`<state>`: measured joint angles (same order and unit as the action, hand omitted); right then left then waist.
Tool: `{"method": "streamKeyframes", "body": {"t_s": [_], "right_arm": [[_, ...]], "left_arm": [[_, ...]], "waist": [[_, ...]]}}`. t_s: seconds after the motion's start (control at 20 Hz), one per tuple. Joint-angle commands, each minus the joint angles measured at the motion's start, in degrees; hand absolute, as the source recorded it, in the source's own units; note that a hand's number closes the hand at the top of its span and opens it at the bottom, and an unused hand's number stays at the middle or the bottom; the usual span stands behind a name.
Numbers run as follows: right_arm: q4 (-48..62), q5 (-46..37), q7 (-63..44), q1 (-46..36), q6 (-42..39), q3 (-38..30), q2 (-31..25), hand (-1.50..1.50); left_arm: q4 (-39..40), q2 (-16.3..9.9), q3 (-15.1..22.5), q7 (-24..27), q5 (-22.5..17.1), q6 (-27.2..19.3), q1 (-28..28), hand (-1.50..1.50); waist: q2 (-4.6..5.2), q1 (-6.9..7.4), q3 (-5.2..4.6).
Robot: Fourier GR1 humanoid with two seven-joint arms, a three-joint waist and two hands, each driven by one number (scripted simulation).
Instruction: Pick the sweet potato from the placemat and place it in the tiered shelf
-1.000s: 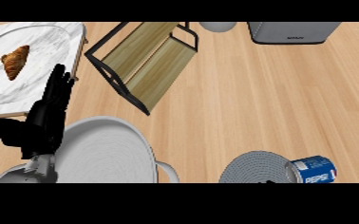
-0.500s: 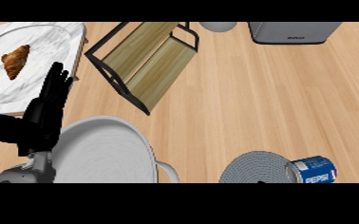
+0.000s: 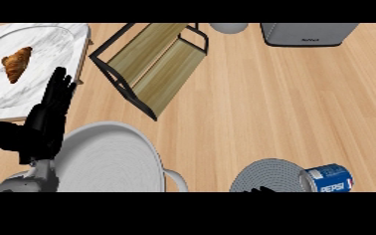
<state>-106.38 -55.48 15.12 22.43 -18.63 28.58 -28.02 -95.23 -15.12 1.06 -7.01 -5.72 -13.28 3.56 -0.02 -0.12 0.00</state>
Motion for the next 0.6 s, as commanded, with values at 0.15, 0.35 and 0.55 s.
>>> {"method": "streamKeyframes", "body": {"t_s": [0.15, 0.35, 0.55], "right_arm": [[6.4, -4.4, 3.8, 0.9, 4.6, 3.0, 0.2, 1.5], [3.4, -7.9, 5.0, 1.6, 9.4, 3.5, -1.0, 1.5], [2.8, -8.1, 5.5, -0.2, 11.9, 3.2, 1.4, 1.5]], "left_arm": [[-0.2, 3.3, 1.4, -0.1, 3.9, -1.6, 0.1, 0.0], [0.3, 3.6, 0.2, 2.5, 2.8, 0.4, -2.1, 0.0], [-2.5, 2.3, -1.6, -2.4, 2.2, 1.3, -0.1, 0.0]], "waist": [[-0.03, 0.0, 0.01], [-0.04, 0.0, 0.0], [-0.04, 0.03, 0.0]]}}
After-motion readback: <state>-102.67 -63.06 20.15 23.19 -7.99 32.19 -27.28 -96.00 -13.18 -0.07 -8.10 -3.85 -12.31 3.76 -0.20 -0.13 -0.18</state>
